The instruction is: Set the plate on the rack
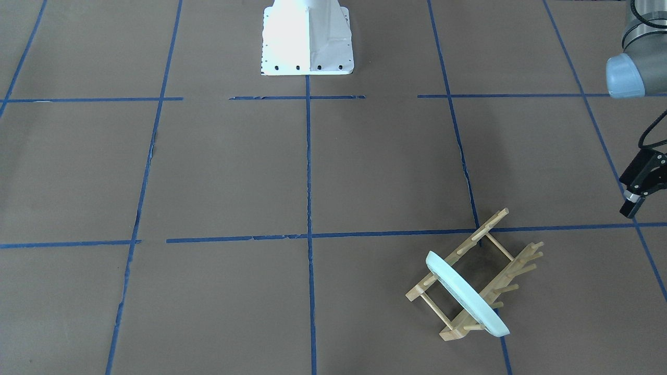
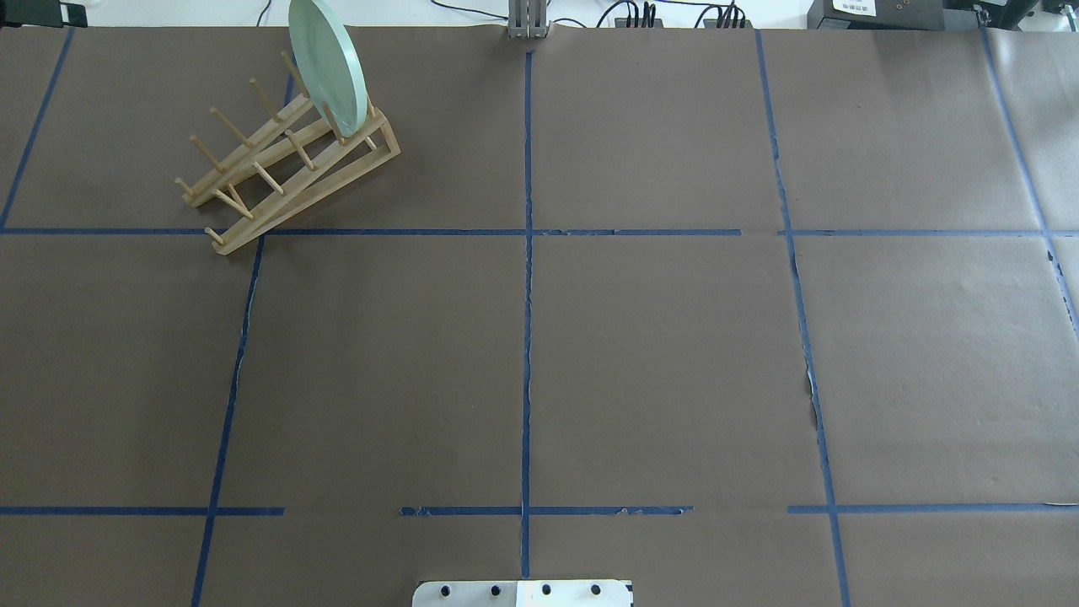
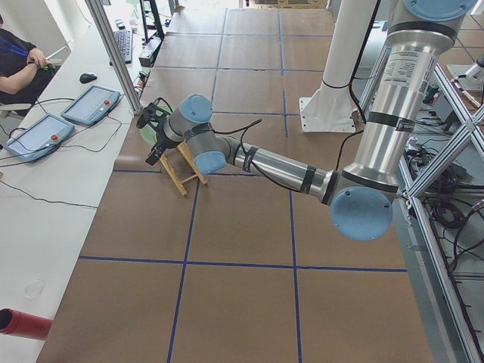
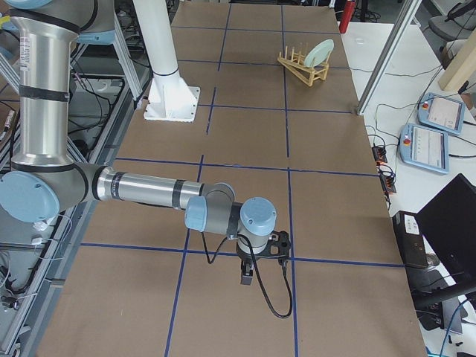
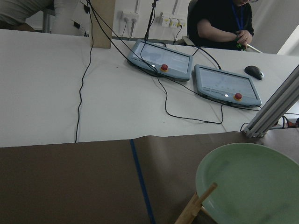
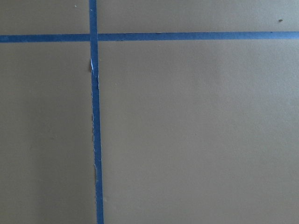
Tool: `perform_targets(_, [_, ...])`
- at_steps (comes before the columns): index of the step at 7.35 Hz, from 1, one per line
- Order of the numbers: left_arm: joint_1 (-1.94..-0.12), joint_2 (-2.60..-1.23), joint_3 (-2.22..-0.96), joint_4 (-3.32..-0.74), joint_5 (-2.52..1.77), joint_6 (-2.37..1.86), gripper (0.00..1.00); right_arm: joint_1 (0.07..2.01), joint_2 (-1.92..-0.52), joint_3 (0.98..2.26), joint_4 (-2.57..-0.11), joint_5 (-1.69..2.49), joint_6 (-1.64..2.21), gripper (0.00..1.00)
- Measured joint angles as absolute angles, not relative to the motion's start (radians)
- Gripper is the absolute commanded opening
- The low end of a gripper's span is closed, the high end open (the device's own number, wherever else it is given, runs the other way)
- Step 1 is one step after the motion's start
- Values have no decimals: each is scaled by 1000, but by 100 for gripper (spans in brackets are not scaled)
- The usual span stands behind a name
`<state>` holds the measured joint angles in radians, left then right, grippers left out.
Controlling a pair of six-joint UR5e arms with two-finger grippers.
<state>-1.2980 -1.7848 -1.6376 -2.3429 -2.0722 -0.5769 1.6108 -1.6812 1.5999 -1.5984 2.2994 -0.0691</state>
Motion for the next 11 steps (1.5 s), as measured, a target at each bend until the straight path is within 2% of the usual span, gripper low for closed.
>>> perform_targets(2, [-1333,-1747,-1655,-2130,-2096,-354,100,1611,-1681,1600,-1598,2299,-69,100])
perform_targets(5, [-1429,-1784,-1650,-1732,-2125,-95,100,1611,-1681,1600,-1598,2299,-69,100])
perform_targets(8, [-1559,-1767,-1548,-1610,-2150,143,100,1611,-1681,1600,-1598,2299,-70,100])
perform_targets(9, [-1595,-1737,-1510,-1604,-2200,188,100,1611,-1681,1600,-1598,2299,-69,100])
perform_targets(11, [-1622,-1627,-1510,-1605,-2285,227,100,1611,-1681,1600,-1598,2299,-69,100])
